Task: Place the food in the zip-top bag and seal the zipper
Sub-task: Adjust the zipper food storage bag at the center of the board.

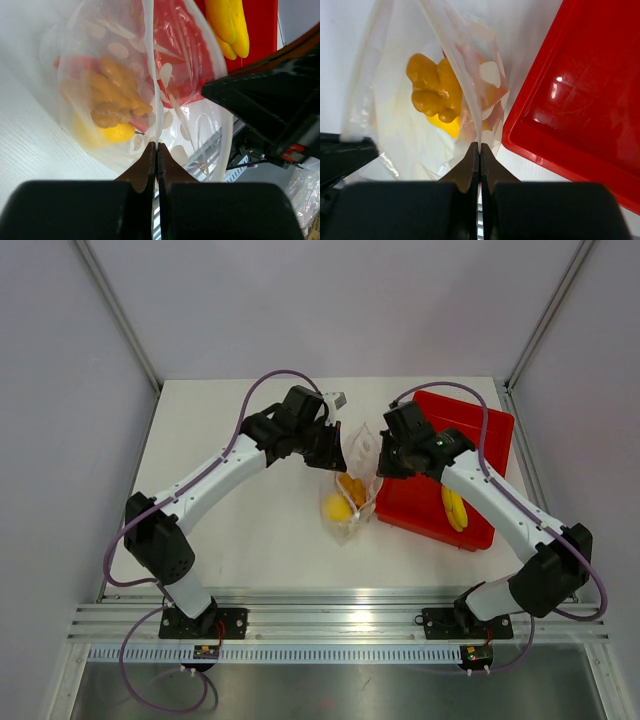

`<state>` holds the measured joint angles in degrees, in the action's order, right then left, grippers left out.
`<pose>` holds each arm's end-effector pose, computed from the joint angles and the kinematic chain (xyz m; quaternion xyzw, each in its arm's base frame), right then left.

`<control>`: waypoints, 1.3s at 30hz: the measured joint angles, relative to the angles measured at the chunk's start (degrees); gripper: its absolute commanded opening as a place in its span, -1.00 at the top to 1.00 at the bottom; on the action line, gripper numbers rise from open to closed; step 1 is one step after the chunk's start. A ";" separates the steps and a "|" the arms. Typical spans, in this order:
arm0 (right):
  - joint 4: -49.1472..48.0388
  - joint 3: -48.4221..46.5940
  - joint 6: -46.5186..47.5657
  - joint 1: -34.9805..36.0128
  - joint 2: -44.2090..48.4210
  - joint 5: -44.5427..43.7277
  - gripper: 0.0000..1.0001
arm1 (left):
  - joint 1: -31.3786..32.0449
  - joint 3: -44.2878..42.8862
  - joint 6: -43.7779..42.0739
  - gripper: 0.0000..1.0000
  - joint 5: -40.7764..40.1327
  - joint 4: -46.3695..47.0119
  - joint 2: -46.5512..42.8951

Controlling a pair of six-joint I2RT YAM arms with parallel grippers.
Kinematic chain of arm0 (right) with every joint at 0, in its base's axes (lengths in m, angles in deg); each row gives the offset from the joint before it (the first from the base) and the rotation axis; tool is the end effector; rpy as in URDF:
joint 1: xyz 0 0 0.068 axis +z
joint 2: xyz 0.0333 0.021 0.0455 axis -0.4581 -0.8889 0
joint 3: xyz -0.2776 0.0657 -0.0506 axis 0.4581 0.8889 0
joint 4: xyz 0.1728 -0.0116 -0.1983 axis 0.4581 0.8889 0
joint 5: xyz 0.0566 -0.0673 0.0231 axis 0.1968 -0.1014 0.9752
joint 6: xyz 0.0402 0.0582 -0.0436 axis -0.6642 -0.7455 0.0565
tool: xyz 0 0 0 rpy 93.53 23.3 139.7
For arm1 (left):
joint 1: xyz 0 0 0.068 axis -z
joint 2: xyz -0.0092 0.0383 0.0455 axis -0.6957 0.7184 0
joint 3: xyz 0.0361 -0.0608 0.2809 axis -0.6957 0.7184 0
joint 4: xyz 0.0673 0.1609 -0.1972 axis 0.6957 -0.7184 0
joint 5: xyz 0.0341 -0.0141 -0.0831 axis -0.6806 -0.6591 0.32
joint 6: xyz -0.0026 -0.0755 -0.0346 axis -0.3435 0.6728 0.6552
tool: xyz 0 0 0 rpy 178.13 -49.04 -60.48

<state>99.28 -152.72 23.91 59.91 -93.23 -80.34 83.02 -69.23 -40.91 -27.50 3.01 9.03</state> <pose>0.2775 0.1702 0.3128 -0.0044 0.9463 0.1313 0.2953 0.2956 -0.2688 0.3329 0.1670 0.8998 -0.3272 0.2356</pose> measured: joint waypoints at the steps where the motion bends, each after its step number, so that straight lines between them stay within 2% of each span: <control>1: 0.74 -1.01 0.17 0.00 0.35 -0.28 1.00 | 0.00 -0.02 -0.04 1.00 0.00 0.00 -0.07; 10: -0.02 -2.03 0.52 0.00 6.19 -0.46 1.00 | 0.00 0.00 0.09 1.00 0.02 0.11 -1.42; 18: -1.49 5.16 0.24 0.00 2.91 -1.40 1.00 | 0.00 0.17 0.92 1.00 -0.02 0.87 -2.14; 25: -2.27 5.18 0.15 -0.39 2.25 -2.97 1.00 | 0.00 -3.67 0.92 1.00 -0.13 0.07 -0.74; 37: -3.65 7.19 0.39 -5.14 2.23 -3.26 1.00 | -0.02 -2.21 0.92 1.00 -1.14 0.02 -0.66; 39: -3.98 7.91 0.44 -5.27 2.05 -3.19 0.83 | -0.07 -2.19 1.09 1.00 -1.09 0.35 -0.44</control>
<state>95.30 -144.81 24.35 54.64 -91.18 -83.53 82.95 -71.41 -39.82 -28.60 3.36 8.59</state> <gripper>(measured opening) 0.029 0.005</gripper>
